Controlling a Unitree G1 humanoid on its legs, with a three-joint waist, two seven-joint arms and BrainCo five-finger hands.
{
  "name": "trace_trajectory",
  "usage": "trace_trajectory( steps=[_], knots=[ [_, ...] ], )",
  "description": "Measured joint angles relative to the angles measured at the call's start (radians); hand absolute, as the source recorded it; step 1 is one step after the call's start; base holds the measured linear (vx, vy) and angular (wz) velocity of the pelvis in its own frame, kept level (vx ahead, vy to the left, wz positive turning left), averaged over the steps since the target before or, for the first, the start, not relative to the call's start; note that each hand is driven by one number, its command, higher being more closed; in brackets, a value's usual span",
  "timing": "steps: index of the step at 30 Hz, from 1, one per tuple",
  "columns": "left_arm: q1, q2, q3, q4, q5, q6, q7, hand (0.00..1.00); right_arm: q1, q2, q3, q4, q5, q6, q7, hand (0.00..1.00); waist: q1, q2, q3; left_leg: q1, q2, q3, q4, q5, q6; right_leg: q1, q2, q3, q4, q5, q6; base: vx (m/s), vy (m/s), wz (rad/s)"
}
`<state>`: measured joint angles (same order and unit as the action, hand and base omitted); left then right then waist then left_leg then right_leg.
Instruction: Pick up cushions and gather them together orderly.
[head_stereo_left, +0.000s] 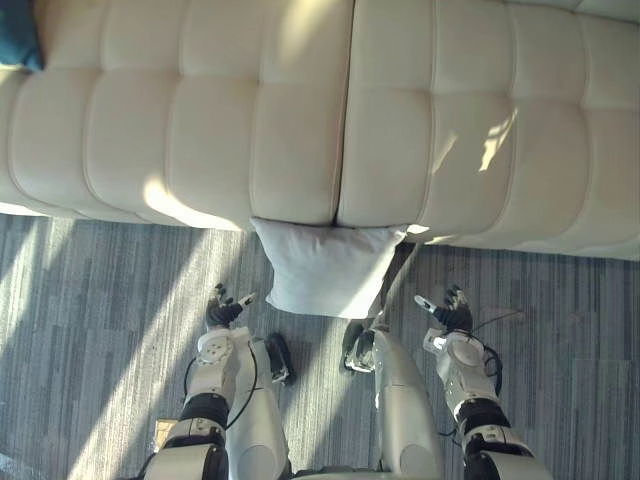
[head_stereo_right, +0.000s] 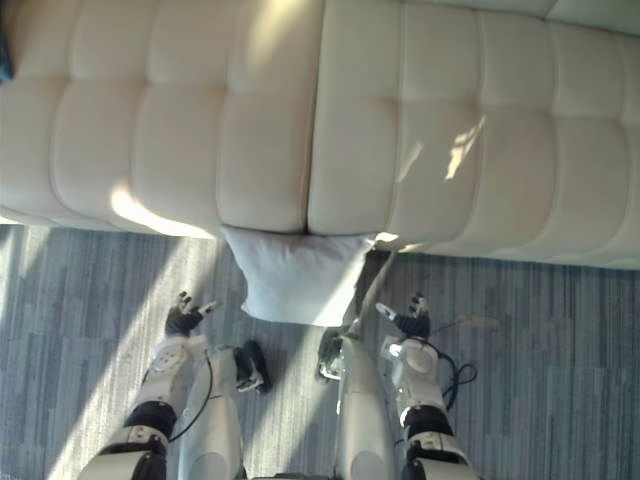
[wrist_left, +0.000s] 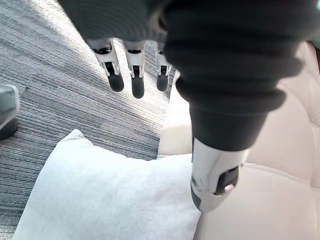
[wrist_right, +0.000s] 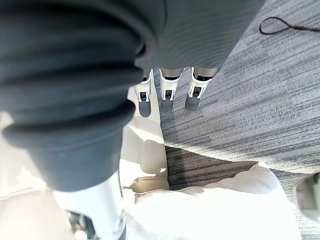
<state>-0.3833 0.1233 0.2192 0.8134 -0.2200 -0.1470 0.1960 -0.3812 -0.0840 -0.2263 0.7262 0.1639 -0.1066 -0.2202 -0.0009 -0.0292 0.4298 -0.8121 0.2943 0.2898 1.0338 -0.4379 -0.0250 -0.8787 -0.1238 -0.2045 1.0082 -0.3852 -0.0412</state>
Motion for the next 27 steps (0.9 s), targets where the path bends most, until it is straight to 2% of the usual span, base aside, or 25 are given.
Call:
trace_trajectory(
  steps=[9,15,19,23,27],
  knots=[
    [-0.158,0.072,0.002,-0.021,-0.021,0.0,0.0,0.0,-0.188,-0.011,0.017,0.036,-0.001,0.001,-0.016,0.0,-0.002,-0.006,0.026,-0.29,0.026,-0.029,0.146,0.011,0.026,-0.275,-0.01,0.0,0.119,0.029,-0.035,-0.18,-0.008,-0.02],
    [-0.321,0.159,0.0,-0.038,-0.059,-0.001,-0.002,0.0,-0.362,-0.075,0.037,0.066,0.013,0.001,-0.014,0.0,-0.005,-0.011,0.034,-0.471,0.027,-0.046,0.165,0.048,0.036,-0.444,-0.017,-0.011,0.134,0.059,-0.043,-0.09,-0.021,0.04],
    [-0.429,0.242,-0.005,-0.046,-0.085,-0.012,-0.003,0.0,-0.49,-0.151,0.047,0.083,0.038,0.002,-0.016,0.0,-0.006,-0.012,0.069,-0.568,0.029,-0.048,0.168,0.068,0.042,-0.537,-0.017,-0.013,0.133,0.085,-0.05,-0.08,0.012,-0.02],
    [-0.508,0.296,-0.044,-0.048,-0.096,-0.022,-0.003,0.0,-0.588,-0.19,0.126,0.079,0.055,-0.004,-0.022,0.0,-0.004,-0.014,0.089,-0.647,0.038,-0.048,0.187,0.071,0.044,-0.617,-0.015,-0.013,0.142,0.096,-0.053,-0.06,0.029,-0.08],
    [-0.569,0.296,-0.104,-0.06,-0.095,-0.026,-0.001,0.0,-0.68,-0.178,0.199,0.075,0.075,-0.02,-0.052,0.0,0.001,-0.014,0.089,-0.69,0.04,-0.047,0.191,0.07,0.044,-0.662,-0.015,-0.012,0.148,0.097,-0.056,-0.04,0.018,-0.02]
  ],
)
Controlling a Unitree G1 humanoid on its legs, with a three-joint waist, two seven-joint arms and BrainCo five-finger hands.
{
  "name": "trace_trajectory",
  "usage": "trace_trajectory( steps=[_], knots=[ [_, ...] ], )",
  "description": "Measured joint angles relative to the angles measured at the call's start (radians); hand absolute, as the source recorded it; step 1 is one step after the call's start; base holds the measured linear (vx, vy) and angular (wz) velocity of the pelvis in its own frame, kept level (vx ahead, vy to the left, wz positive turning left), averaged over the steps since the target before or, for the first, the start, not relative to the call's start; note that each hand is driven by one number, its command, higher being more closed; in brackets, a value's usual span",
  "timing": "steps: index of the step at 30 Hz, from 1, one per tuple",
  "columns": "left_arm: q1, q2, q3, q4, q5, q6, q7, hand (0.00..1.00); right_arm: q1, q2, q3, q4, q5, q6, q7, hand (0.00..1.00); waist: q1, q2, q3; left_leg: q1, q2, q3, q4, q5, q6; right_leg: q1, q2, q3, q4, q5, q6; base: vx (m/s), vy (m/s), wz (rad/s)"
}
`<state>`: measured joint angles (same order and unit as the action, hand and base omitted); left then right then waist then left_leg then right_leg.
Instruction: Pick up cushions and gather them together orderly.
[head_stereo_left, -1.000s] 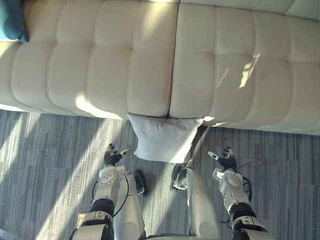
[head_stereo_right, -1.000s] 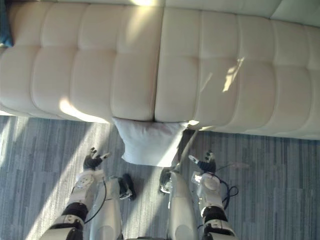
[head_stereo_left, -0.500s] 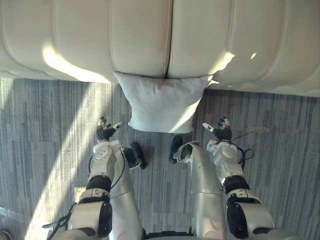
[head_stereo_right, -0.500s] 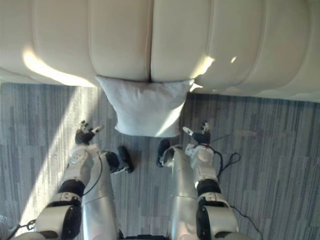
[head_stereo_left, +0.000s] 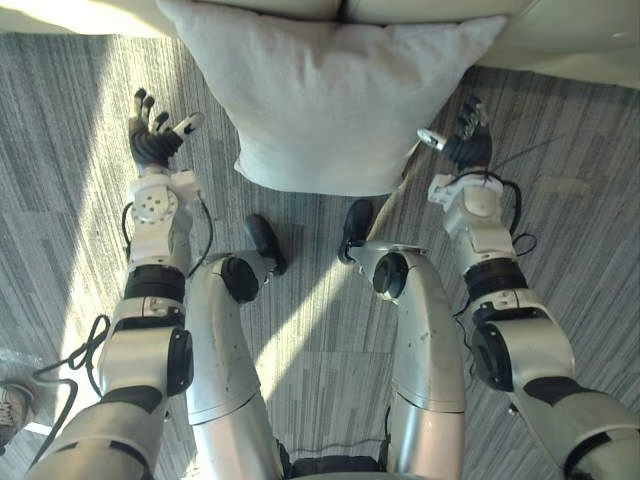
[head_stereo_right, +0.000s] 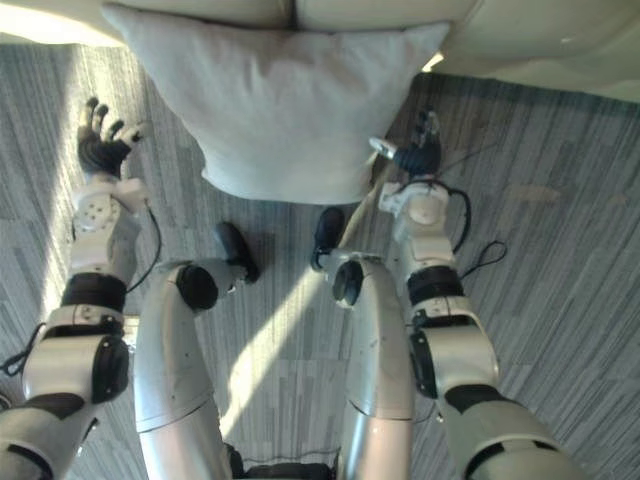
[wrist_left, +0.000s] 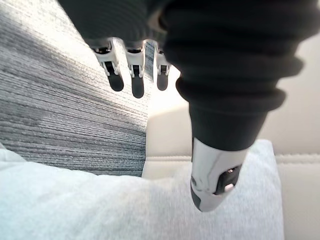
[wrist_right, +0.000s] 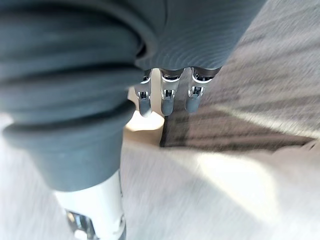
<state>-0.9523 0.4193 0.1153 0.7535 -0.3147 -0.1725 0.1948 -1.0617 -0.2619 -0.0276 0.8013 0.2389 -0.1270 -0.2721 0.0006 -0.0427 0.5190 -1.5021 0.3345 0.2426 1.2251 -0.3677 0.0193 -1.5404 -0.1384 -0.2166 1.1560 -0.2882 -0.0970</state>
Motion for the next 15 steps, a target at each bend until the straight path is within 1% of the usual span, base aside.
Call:
trace_trajectory(
  steps=[1,2,3,4,8,10,12,15],
  knots=[
    [-0.018,0.0,-0.016,0.0,0.001,0.0,0.004,0.0,-0.023,0.011,0.003,0.0,0.001,-0.001,-0.014,0.0,0.0,0.0,0.0,-0.006,0.0,0.0,0.0,0.0,0.0,-0.006,0.0,0.0,0.001,0.0,-0.001,-0.07,0.03,0.04],
    [-0.101,-0.009,-0.086,-0.042,0.01,-0.009,0.042,0.0,-0.079,0.036,0.007,-0.002,0.02,-0.007,-0.069,0.0,0.001,0.0,0.0,-0.036,-0.004,0.0,0.001,0.001,0.0,-0.039,-0.005,0.001,0.007,0.0,-0.001,-0.07,0.03,0.06],
    [-0.127,-0.013,-0.104,-0.057,0.01,-0.016,0.048,1.0,-0.086,0.038,0.01,-0.005,0.041,-0.016,-0.083,1.0,0.0,0.0,0.0,-0.046,-0.006,0.0,0.002,0.002,0.0,-0.049,-0.006,0.002,0.01,0.0,-0.001,-0.06,0.031,0.06],
    [-0.145,-0.016,-0.114,-0.058,0.009,-0.018,0.052,1.0,-0.09,0.038,0.013,-0.005,0.046,-0.02,-0.091,1.0,0.0,0.0,0.0,-0.049,-0.007,-0.001,0.002,0.002,0.0,-0.052,-0.007,0.002,0.011,0.001,-0.001,-0.03,0.02,0.02],
    [-0.169,-0.058,-0.12,-0.07,-0.003,-0.018,0.106,1.0,-0.101,0.057,0.023,-0.008,0.055,-0.02,-0.121,1.0,0.0,0.0,0.0,-0.05,-0.011,-0.005,0.003,0.003,-0.002,-0.053,-0.009,0.002,0.016,0.001,-0.001,-0.01,0.004,0.02],
    [-0.168,-0.083,-0.131,-0.098,-0.048,-0.02,0.136,1.0,-0.096,0.068,0.023,-0.041,0.088,-0.015,-0.144,1.0,0.0,0.001,0.0,-0.049,-0.013,-0.005,0.008,0.004,0.0,-0.053,-0.013,0.002,0.021,0.001,-0.001,-0.03,0.008,0.04],
    [-0.168,-0.09,-0.153,-0.118,-0.071,-0.02,0.153,1.0,-0.096,0.066,0.028,-0.053,0.091,-0.01,-0.153,1.0,0.0,0.001,-0.001,-0.049,-0.014,-0.006,0.013,0.006,0.003,-0.052,-0.015,0.003,0.026,0.001,-0.002,-0.04,0.008,0.03],
    [-0.161,-0.088,-0.161,-0.144,-0.085,-0.02,0.155,1.0,-0.09,0.067,0.035,-0.104,0.097,0.002,-0.16,1.0,0.0,0.003,-0.001,-0.045,-0.015,-0.006,0.018,0.01,0.007,-0.047,-0.016,0.004,0.028,0.007,-0.012,-0.05,0.006,0.0]
  ],
)
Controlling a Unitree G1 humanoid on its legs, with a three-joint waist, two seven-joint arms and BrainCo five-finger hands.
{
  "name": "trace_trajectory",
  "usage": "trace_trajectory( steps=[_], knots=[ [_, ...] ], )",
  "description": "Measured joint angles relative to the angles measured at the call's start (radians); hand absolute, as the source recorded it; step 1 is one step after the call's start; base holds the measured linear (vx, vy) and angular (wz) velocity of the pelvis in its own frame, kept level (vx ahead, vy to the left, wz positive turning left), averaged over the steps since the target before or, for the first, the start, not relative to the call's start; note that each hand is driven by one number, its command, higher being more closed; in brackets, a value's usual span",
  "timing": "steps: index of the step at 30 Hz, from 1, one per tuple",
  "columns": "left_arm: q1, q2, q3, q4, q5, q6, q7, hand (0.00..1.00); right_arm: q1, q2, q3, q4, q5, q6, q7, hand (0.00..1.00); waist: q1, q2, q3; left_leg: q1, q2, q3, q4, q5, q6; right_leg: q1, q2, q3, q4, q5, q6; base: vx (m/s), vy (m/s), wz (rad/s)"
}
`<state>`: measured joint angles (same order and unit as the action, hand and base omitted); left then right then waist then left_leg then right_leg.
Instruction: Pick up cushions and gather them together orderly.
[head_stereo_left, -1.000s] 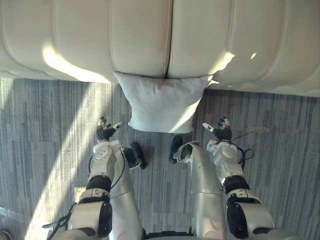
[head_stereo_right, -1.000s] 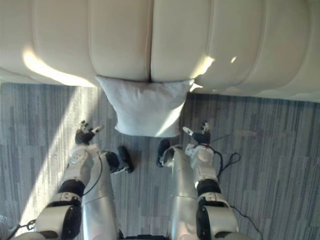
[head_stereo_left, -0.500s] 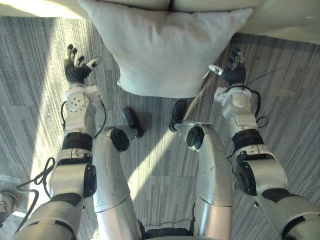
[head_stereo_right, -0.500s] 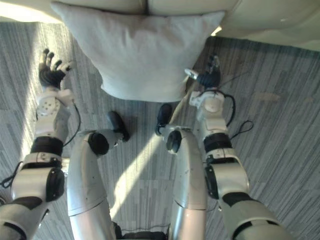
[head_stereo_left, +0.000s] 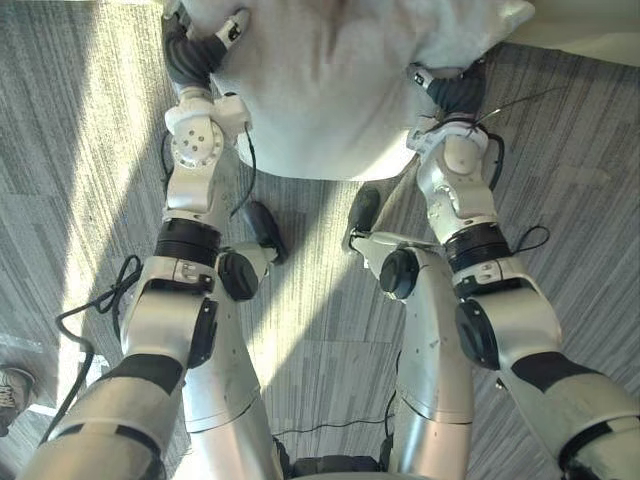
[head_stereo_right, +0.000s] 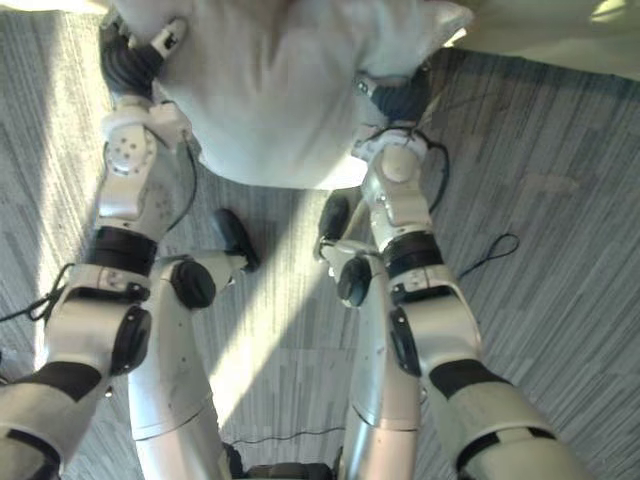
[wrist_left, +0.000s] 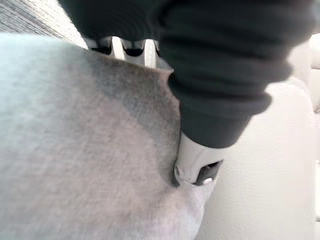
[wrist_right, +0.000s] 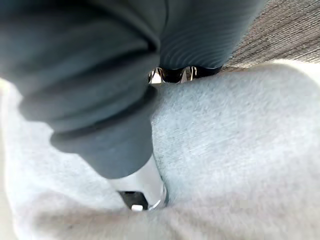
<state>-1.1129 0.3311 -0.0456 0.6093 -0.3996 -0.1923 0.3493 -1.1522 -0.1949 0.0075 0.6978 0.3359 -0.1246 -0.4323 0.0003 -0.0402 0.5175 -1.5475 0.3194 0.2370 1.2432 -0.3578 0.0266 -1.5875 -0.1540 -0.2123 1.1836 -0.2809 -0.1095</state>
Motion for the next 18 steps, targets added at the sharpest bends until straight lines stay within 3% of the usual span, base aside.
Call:
trace_trajectory(
  steps=[5,12,13,18],
  knots=[
    [0.084,-0.014,-0.012,-0.076,-0.031,-0.007,0.0,1.0,0.109,0.042,0.006,-0.14,0.016,0.003,0.0,1.0,0.001,0.001,-0.002,0.098,0.002,0.0,-0.009,0.001,0.0,0.099,0.007,0.0,-0.015,0.002,-0.003,-0.07,-0.011,-0.03],
    [0.327,-0.13,-0.011,-0.286,-0.048,-0.088,0.001,1.0,0.358,0.121,-0.003,-0.349,0.018,-0.044,0.001,1.0,-0.001,0.003,-0.08,0.303,-0.006,0.032,-0.181,0.043,-0.027,0.296,0.039,-0.006,-0.196,0.041,0.017,-0.08,-0.016,-0.08],
    [0.368,-0.152,-0.012,-0.313,-0.055,-0.088,0.001,1.0,0.395,0.128,-0.003,-0.376,0.017,-0.045,0.002,1.0,-0.001,0.003,-0.08,0.354,-0.01,0.037,-0.207,0.05,-0.032,0.345,0.044,-0.006,-0.222,0.055,0.002,0.0,0.0,0.0],
    [0.588,-0.231,-0.076,-0.439,-0.054,-0.108,-0.002,1.0,0.618,0.15,0.002,-0.522,-0.013,-0.064,0.023,1.0,-0.002,0.004,-0.095,0.625,-0.038,0.05,-0.355,0.066,-0.058,0.613,0.053,-0.028,-0.349,0.056,0.004,0.05,-0.046,0.05]
  ],
)
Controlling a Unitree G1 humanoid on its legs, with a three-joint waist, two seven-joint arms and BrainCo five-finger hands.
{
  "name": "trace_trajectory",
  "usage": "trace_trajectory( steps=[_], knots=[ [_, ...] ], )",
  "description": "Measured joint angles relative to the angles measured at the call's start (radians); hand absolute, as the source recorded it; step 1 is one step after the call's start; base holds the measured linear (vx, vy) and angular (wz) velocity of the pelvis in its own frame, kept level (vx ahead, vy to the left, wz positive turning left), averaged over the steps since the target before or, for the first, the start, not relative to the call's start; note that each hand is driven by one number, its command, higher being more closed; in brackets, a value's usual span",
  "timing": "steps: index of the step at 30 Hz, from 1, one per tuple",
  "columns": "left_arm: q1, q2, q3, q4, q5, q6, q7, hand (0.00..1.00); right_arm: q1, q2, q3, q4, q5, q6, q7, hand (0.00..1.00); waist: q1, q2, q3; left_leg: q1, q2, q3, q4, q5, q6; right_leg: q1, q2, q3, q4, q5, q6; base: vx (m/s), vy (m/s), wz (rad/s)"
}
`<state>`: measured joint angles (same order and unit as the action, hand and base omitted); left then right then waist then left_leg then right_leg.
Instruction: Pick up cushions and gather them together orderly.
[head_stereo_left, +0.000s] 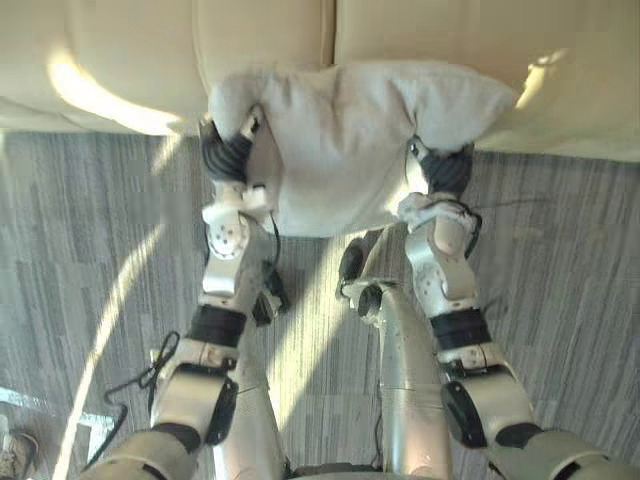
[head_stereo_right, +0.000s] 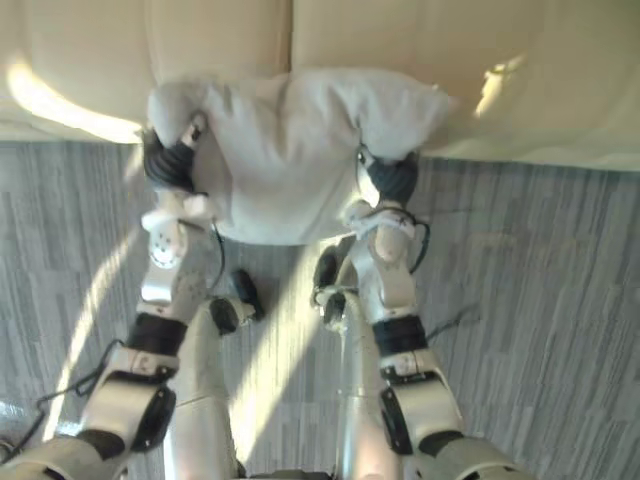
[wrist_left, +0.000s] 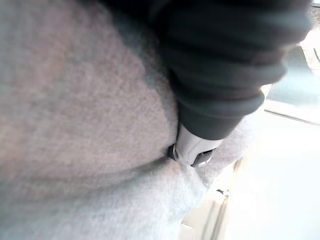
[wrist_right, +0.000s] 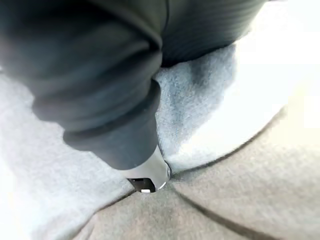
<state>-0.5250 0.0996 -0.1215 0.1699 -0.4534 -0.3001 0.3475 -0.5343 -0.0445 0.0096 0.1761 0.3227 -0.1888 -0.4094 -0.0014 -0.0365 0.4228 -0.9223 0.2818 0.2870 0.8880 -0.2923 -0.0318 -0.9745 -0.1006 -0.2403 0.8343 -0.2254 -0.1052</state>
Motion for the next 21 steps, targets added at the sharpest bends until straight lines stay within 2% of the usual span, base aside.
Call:
trace_trajectory(
  steps=[1,2,4,5,7,9,10,12,15,17,19,21],
  knots=[
    [0.079,-0.019,-0.021,-0.031,0.0,-0.007,-0.001,1.0,0.085,0.004,0.016,-0.04,-0.01,-0.011,0.009,1.0,-0.002,-0.001,-0.051,0.048,-0.012,0.001,-0.045,0.004,-0.007,0.049,0.001,-0.005,-0.039,-0.005,0.011,0.1,-0.024,0.09],
    [0.119,-0.025,-0.033,-0.05,0.0,-0.014,-0.002,1.0,0.129,0.004,0.025,-0.067,-0.012,-0.018,0.018,1.0,-0.003,-0.001,-0.058,0.096,-0.017,0.004,-0.071,0.007,-0.011,0.095,0.001,-0.007,-0.06,-0.007,0.016,0.11,-0.017,0.09],
    [0.247,-0.041,-0.058,-0.106,0.0,-0.021,-0.009,1.0,0.265,0.004,0.054,-0.137,-0.037,-0.028,0.048,1.0,-0.004,-0.002,-0.061,0.269,-0.031,0.008,-0.152,0.012,-0.021,0.27,0.011,-0.015,-0.133,-0.011,0.026,0.14,-0.004,0.11],
    [0.28,-0.043,-0.065,-0.12,0.0,-0.021,-0.012,1.0,0.3,0.003,0.061,-0.155,-0.045,-0.03,0.055,1.0,-0.004,-0.001,-0.073,0.302,-0.033,0.01,-0.174,0.015,-0.024,0.301,0.012,-0.018,-0.153,-0.012,0.027,0.17,0.002,0.1],
    [0.41,-0.042,-0.078,-0.181,0.0,-0.022,-0.031,1.0,0.431,0.001,0.095,-0.232,-0.052,-0.035,0.09,1.0,-0.003,0.0,-0.141,0.408,-0.044,0.029,-0.243,0.022,-0.031,0.396,0.019,-0.017,-0.21,-0.014,0.038,0.17,0.001,0.0],
    [0.479,-0.042,-0.078,-0.211,0.0,-0.032,-0.046,1.0,0.497,-0.005,0.122,-0.27,-0.079,-0.037,0.113,1.0,-0.001,0.003,-0.148,0.506,-0.049,0.043,-0.295,0.025,-0.036,0.486,0.027,-0.012,-0.252,-0.015,0.044,0.17,0.008,-0.09],
    [0.528,-0.04,-0.08,-0.229,0.0,-0.039,-0.053,1.0,0.554,-0.009,0.135,-0.3,-0.087,-0.037,0.132,1.0,0.001,0.006,-0.176,0.554,-0.051,0.052,-0.331,0.027,-0.04,0.53,0.033,-0.011,-0.283,-0.017,0.048,0.14,0.015,-0.09],
    [0.572,-0.035,-0.085,-0.232,-0.001,-0.044,-0.066,1.0,0.605,-0.017,0.155,-0.32,-0.088,-0.038,0.148,1.0,0.001,0.005,-0.216,0.608,-0.066,0.062,-0.395,0.041,-0.051,0.565,0.035,-0.008,-0.322,-0.024,0.063,0.13,-0.004,-0.05],
    [0.629,-0.028,-0.105,-0.229,-0.004,-0.043,-0.08,1.0,0.646,-0.03,0.155,-0.315,-0.089,-0.038,0.17,1.0,-0.004,0.01,-0.266,0.683,-0.087,0.065,-0.493,0.071,-0.063,0.627,0.045,-0.008,-0.389,-0.02,0.063,0.2,-0.038,0.01],
    [0.646,-0.02,-0.113,-0.216,-0.006,-0.041,-0.098,1.0,0.656,-0.048,0.155,-0.314,-0.092,-0.037,0.175,1.0,-0.007,0.016,-0.268,0.705,-0.079,0.057,-0.488,0.073,-0.063,0.664,0.055,-0.009,-0.403,-0.015,0.052,0.17,-0.039,-0.01],
    [0.665,-0.007,-0.114,-0.189,-0.014,-0.036,-0.116,1.0,0.668,-0.051,0.155,-0.309,-0.128,-0.035,0.184,1.0,-0.006,0.016,-0.267,0.684,-0.051,0.025,-0.35,0.075,-0.059,0.716,0.073,-0.007,-0.416,-0.017,0.051,0.2,-0.055,-0.2],
    [0.68,-0.002,-0.119,-0.169,-0.021,-0.023,-0.12,1.0,0.68,-0.071,0.155,-0.309,-0.128,-0.035,0.201,1.0,-0.008,0.018,-0.269,0.642,-0.017,0.002,-0.162,0.119,-0.004,0.783,0.082,0.001,-0.439,-0.026,0.037,0.18,0.004,-0.31]
  ],
)
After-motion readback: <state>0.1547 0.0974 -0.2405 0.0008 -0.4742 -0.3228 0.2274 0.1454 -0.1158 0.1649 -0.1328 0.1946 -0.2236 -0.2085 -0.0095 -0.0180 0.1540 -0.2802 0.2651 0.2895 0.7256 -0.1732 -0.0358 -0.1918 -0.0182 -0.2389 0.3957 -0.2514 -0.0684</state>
